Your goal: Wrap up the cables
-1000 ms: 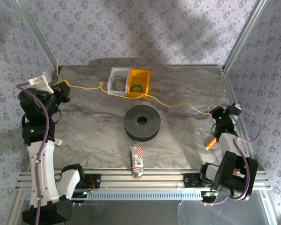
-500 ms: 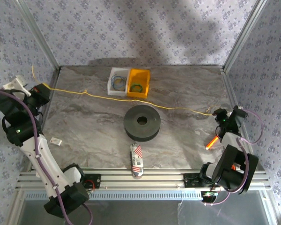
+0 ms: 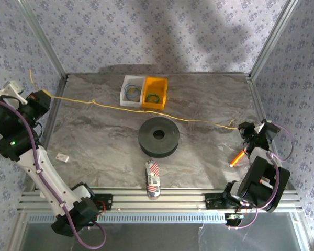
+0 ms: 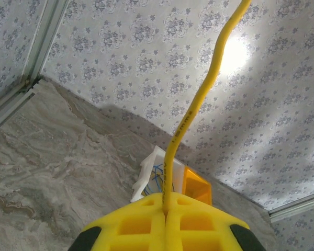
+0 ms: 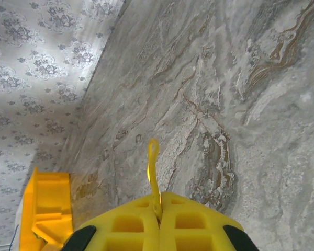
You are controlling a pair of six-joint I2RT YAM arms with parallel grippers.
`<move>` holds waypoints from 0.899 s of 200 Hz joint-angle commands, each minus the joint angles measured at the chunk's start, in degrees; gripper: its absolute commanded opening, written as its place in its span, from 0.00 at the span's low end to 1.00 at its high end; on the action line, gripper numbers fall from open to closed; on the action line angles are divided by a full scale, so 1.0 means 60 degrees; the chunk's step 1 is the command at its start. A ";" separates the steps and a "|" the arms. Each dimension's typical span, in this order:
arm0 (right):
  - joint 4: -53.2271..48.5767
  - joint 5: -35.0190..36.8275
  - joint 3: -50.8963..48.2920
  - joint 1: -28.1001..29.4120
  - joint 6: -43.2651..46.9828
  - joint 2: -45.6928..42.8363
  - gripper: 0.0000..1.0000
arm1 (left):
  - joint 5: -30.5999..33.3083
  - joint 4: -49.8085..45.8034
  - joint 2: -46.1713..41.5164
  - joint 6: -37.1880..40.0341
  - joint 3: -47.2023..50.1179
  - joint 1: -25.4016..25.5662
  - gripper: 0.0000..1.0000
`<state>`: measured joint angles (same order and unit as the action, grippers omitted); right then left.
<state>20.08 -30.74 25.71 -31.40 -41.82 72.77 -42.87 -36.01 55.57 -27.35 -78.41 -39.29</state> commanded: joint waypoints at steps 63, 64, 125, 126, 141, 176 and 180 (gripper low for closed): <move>0.0725 0.1200 0.0264 0.1098 -0.0450 0.0066 0.00 | 0.1394 0.1978 -0.0401 0.0176 0.0465 0.1583 0.00; 0.0718 0.1214 0.0274 0.1122 -0.0446 0.0062 0.00 | 0.1413 0.1939 -0.0415 0.0207 0.0468 0.1744 0.00; -0.0407 0.1486 0.1067 0.2365 0.0120 0.0154 0.34 | 0.2187 0.2227 -0.1035 0.0429 0.1441 0.3701 0.00; -0.0463 0.1481 0.1093 0.2378 0.0140 0.0158 0.35 | 0.2212 0.2232 -0.1047 0.0421 0.1461 0.3718 0.00; -0.1210 0.1295 0.1541 0.2530 0.0548 0.0031 0.52 | 0.2394 0.2487 -0.1135 0.0359 0.1730 0.3962 0.00; -0.3101 0.0938 0.2541 0.2941 0.1605 -0.0559 0.73 | 0.2774 0.2682 -0.1106 0.0326 0.1935 0.4405 0.00; -0.3287 0.0831 0.2635 0.2964 0.1679 -0.0628 0.74 | 0.2812 0.2689 -0.1095 0.0337 0.1936 0.4451 0.00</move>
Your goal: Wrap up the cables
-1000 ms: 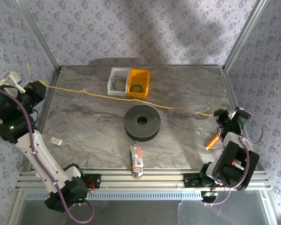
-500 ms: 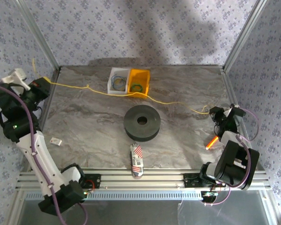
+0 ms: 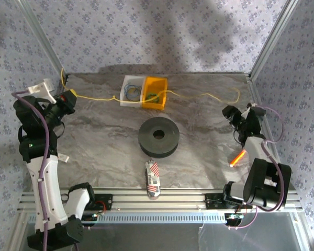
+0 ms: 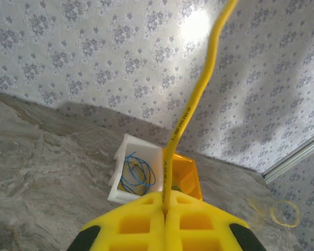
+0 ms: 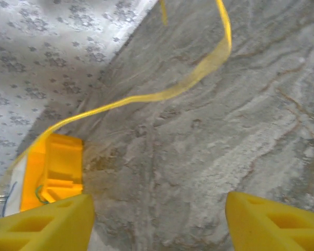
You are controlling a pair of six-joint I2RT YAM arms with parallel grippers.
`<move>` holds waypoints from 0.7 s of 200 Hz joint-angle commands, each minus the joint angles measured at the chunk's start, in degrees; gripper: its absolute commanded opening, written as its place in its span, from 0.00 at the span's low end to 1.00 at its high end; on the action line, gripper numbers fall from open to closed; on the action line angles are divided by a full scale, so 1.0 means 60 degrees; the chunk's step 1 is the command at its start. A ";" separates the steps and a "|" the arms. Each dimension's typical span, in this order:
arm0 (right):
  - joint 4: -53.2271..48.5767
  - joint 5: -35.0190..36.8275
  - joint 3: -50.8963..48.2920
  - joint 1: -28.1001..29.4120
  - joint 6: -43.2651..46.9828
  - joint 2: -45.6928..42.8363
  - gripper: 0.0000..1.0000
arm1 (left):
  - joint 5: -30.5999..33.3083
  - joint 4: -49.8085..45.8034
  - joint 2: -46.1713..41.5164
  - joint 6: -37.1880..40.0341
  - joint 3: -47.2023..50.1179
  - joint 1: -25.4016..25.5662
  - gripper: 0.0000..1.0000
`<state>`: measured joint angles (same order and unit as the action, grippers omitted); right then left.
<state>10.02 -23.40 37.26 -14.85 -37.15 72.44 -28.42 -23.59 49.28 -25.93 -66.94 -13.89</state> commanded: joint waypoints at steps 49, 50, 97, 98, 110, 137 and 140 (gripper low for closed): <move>-0.2768 -0.1978 0.1792 0.1072 0.2066 -0.1567 0.81 | 0.0477 0.0754 0.0033 0.0118 0.0089 0.0675 0.00; -0.2761 -0.2020 0.1827 0.1114 0.2122 -0.1576 0.81 | 0.0461 0.0754 0.0033 0.0125 0.0086 0.0682 0.00; -0.3026 -0.1682 0.3576 0.4497 0.5797 -0.1422 0.80 | -0.1287 0.0576 0.0409 0.0643 -0.0317 0.0806 0.00; -0.3015 -0.1653 0.3605 0.4577 0.5862 -0.1409 0.80 | -0.1322 0.0570 0.0412 0.0652 -0.0337 0.0806 0.00; -0.2857 -0.1349 0.3962 0.5356 0.6575 -0.1075 0.80 | -0.1642 0.0393 0.0462 0.0810 -0.0464 0.0811 0.00; -0.2511 -0.1167 0.4788 0.6756 0.7833 -0.0149 0.79 | -0.2220 0.0189 0.0474 0.0967 -0.0619 0.0826 0.00; -0.2522 -0.1148 0.4910 0.6914 0.7964 -0.0031 0.79 | -0.2264 0.0176 0.0474 0.0975 -0.0621 0.0842 0.00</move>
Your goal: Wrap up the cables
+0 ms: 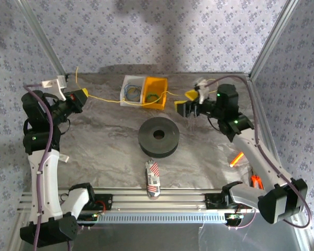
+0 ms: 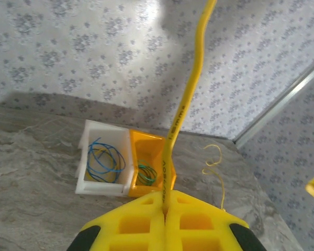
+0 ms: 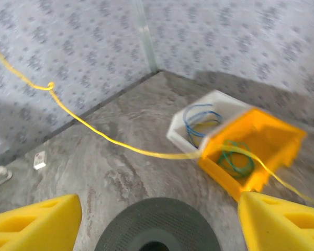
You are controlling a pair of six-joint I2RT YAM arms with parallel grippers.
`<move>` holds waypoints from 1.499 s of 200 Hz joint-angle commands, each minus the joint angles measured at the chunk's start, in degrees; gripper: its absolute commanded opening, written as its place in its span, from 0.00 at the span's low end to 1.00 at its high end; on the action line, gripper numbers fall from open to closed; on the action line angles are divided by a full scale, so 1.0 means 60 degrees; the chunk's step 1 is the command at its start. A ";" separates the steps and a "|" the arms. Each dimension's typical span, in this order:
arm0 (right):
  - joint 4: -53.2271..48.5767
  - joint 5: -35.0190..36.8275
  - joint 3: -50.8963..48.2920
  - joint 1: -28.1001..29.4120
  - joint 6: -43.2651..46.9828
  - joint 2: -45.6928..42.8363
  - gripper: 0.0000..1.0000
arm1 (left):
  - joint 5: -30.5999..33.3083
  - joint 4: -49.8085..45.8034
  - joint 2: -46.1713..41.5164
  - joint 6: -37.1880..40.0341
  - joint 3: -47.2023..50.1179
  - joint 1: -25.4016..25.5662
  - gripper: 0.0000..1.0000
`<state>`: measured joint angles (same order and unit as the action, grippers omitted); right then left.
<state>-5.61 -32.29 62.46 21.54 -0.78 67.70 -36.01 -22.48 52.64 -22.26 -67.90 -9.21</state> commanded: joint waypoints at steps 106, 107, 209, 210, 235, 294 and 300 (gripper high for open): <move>0.0534 -0.0408 0.4484 0.3228 0.3156 0.4712 0.68 | -0.1557 -0.0084 -0.0247 0.0398 -0.0286 0.0217 0.00; 0.0507 -0.0399 0.4516 0.3247 0.3166 0.4727 0.68 | -0.1557 -0.0087 -0.0248 0.0399 -0.0286 0.0210 0.00; -0.0107 0.0123 0.4138 0.3539 0.3511 0.5006 0.45 | -0.1568 -0.0149 -0.0322 0.0517 -0.0540 0.0215 0.00; -0.0099 0.0123 0.4130 0.3534 0.3505 0.5006 0.45 | -0.1570 -0.0150 -0.0322 0.0524 -0.0537 0.0216 0.00; 0.0058 0.0139 0.3922 0.3438 0.3302 0.5005 0.43 | -0.1618 -0.0171 -0.0344 0.0500 -0.0593 0.0217 0.00; -0.0247 0.1113 0.4235 0.3507 0.3379 0.5257 0.00 | -0.1683 -0.0130 -0.0453 0.0198 -0.0540 0.0210 0.00; -0.0434 0.1428 0.4340 0.3555 0.3469 0.5330 0.00 | -0.1703 -0.0072 -0.0463 0.0094 -0.0521 0.0215 0.00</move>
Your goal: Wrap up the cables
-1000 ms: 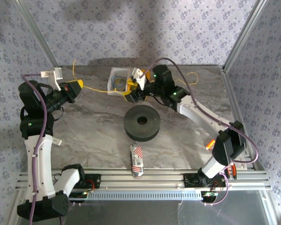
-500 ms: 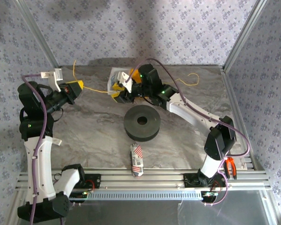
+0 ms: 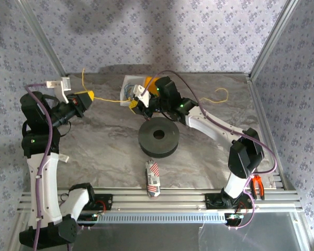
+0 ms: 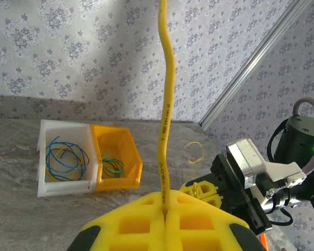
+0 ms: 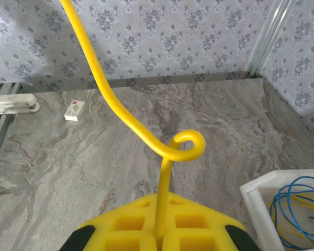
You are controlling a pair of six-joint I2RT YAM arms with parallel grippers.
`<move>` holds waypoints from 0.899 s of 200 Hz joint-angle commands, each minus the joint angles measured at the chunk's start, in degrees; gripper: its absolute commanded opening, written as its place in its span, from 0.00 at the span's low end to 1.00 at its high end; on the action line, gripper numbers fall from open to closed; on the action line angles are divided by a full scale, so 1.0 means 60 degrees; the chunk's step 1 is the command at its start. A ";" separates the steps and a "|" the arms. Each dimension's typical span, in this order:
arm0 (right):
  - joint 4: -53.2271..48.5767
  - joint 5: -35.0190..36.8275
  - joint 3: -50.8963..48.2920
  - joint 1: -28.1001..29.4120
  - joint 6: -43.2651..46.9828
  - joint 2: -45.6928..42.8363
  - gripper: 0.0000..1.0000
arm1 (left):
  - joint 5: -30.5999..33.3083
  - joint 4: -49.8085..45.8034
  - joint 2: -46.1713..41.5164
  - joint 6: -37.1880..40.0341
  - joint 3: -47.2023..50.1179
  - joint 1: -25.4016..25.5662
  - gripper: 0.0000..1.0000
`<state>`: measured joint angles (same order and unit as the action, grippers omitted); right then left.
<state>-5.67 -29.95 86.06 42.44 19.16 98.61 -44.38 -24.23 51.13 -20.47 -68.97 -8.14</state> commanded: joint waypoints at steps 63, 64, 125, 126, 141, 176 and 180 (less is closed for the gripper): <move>-0.0359 0.3605 0.0564 0.0458 0.0093 0.0721 0.00 | -0.0316 0.1569 -0.0290 -0.1420 0.0351 0.0602 0.00; -0.0351 0.3632 0.0573 0.0472 0.0084 0.0727 0.00 | -0.0297 0.1573 -0.0290 -0.1429 0.0356 0.0628 0.00; -0.1220 0.4511 0.1481 0.0583 -0.0066 0.1556 0.00 | 0.0510 0.2119 -0.0022 -0.1664 0.0444 0.1833 0.00; -0.1229 0.4510 0.1494 0.0586 -0.0055 0.1562 0.00 | 0.0526 0.2119 -0.0017 -0.1661 0.0432 0.1837 0.00; -0.1407 0.4528 0.1557 0.0627 -0.0045 0.1668 0.00 | 0.0688 0.2224 0.0096 -0.1721 0.0281 0.1950 0.00; -0.1884 0.4511 0.1667 0.0723 0.0080 0.1896 0.00 | 0.1222 0.2542 0.0355 -0.1966 -0.0136 0.1974 0.00; -0.1934 0.4504 0.1667 0.0744 0.0093 0.1916 0.00 | 0.1301 0.2544 0.0398 -0.1954 -0.0219 0.1981 0.00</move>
<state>-11.90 -5.54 94.43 46.68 19.97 107.83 -38.28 -14.57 53.43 -30.37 -65.10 3.40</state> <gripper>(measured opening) 0.069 0.054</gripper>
